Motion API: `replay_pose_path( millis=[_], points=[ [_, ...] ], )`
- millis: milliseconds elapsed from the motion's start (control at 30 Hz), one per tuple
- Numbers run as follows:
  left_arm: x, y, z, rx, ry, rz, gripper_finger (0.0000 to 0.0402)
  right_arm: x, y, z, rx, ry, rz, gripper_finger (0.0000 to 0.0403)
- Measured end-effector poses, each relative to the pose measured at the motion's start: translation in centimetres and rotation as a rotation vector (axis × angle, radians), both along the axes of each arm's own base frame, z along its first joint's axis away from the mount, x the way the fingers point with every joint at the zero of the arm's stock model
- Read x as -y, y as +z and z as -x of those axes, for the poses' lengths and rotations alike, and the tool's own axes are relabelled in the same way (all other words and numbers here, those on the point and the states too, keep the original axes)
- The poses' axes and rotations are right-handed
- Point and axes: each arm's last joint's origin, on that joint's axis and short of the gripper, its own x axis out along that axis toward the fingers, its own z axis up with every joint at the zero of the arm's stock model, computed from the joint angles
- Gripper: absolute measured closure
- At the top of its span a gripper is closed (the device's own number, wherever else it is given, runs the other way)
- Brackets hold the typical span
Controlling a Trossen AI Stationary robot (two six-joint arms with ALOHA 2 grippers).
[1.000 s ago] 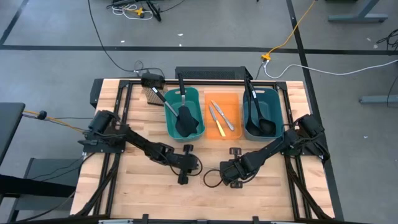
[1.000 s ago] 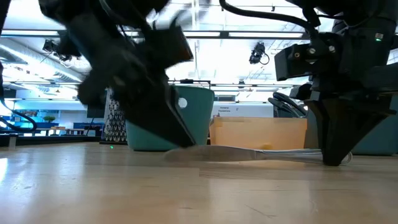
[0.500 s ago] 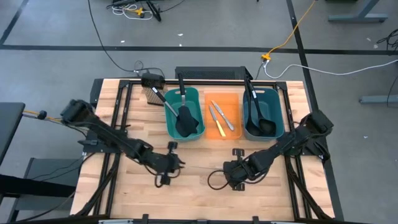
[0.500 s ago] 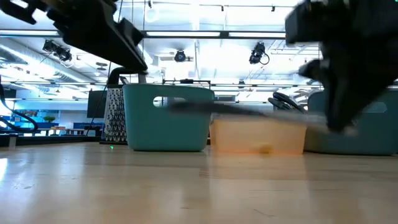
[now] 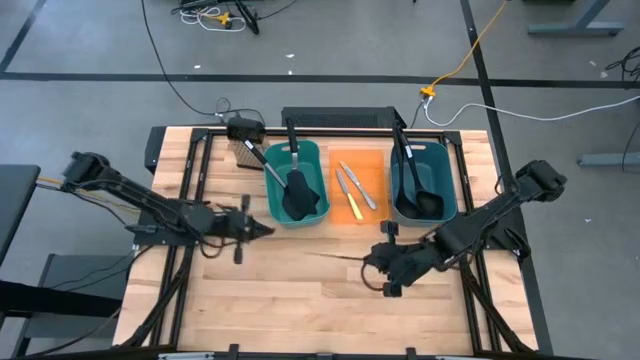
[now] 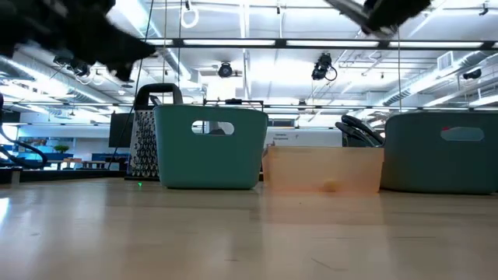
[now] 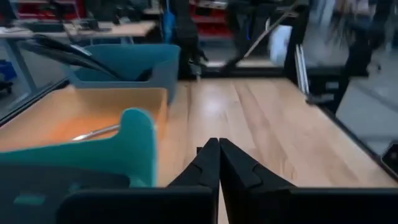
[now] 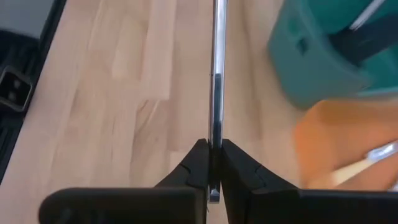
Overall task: Pick & Place Kitchen Items
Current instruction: Put the silver table knife into the orange bin
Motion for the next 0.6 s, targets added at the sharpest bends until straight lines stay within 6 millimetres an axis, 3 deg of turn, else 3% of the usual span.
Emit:
replay_pose_path(
  millis=[133,300,600],
  points=[
    [-1.7,-2.1,1.9,0.062,0.069,0.087,0.0398,0.8,1.8,0.9,0.081,-0.034,0.035,0.0376],
    [-2.4,-3.3,2.6,0.064,0.091,0.095,0.0398,2.0,4.2,2.3,0.235,-0.087,0.103,0.0376],
    [-2.6,-3.5,2.6,0.061,0.101,0.072,0.0387,5.7,7.2,7.5,0.637,-0.041,0.073,0.0376]
  ],
)
